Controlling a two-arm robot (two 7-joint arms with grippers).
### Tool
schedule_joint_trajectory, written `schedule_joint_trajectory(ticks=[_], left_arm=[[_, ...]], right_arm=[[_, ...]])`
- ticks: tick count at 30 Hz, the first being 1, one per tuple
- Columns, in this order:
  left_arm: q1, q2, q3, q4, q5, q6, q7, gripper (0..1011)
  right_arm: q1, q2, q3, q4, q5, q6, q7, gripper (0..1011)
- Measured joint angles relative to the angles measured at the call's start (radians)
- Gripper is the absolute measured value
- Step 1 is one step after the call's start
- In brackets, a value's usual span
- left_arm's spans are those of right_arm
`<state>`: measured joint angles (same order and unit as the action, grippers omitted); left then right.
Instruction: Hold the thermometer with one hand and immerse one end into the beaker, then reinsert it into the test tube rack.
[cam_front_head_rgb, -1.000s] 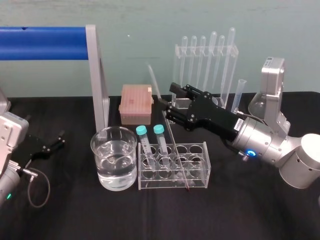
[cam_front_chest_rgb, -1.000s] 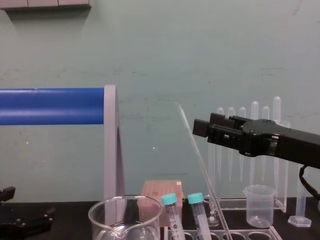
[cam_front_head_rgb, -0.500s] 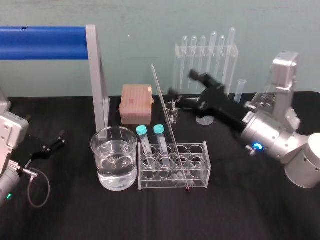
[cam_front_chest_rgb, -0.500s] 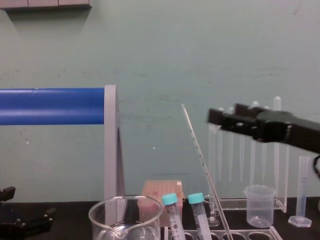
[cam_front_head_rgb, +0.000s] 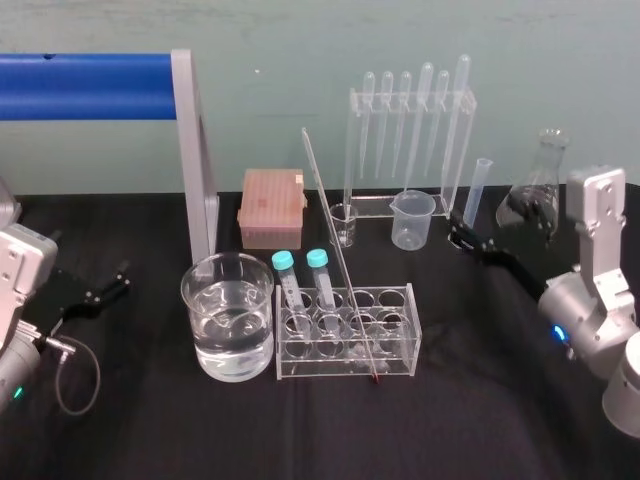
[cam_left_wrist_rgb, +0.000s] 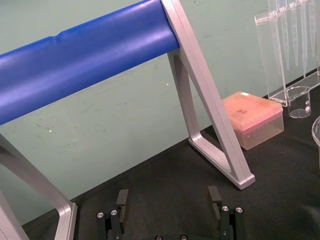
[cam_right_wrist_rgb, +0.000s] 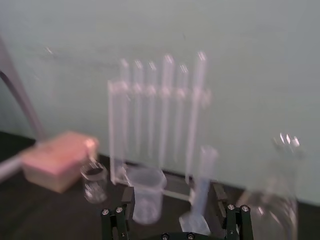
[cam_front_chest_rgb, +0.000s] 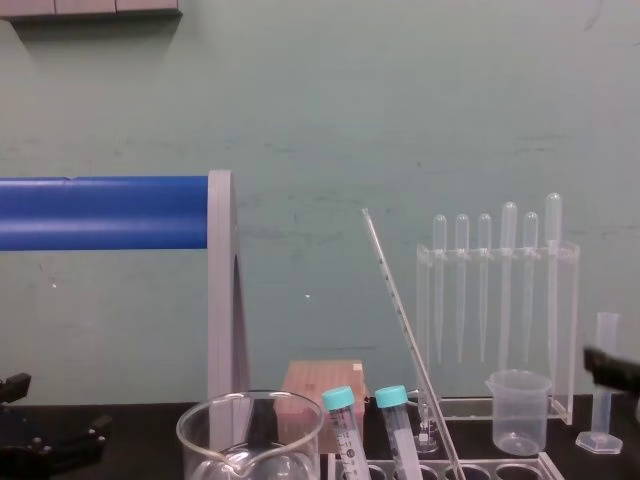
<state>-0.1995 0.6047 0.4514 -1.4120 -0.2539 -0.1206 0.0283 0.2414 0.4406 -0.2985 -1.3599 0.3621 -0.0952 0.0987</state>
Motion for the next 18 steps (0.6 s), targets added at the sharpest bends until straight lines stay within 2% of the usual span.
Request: schedule_joint_trajectory(ticks=[2,18], left_arm=[[0.000,0.000,0.000,0.000,0.000,0.000,0.000,1008],[0.000,0.000,0.000,0.000,0.000,0.000,0.000,1008]], right_arm=[[-0.007,-0.006,0.001,0.014,-0.014,0.009,-0.020,1003],[-0.002,-0.002,0.002,0.002,-0.006,0.003,-0.010,1003]])
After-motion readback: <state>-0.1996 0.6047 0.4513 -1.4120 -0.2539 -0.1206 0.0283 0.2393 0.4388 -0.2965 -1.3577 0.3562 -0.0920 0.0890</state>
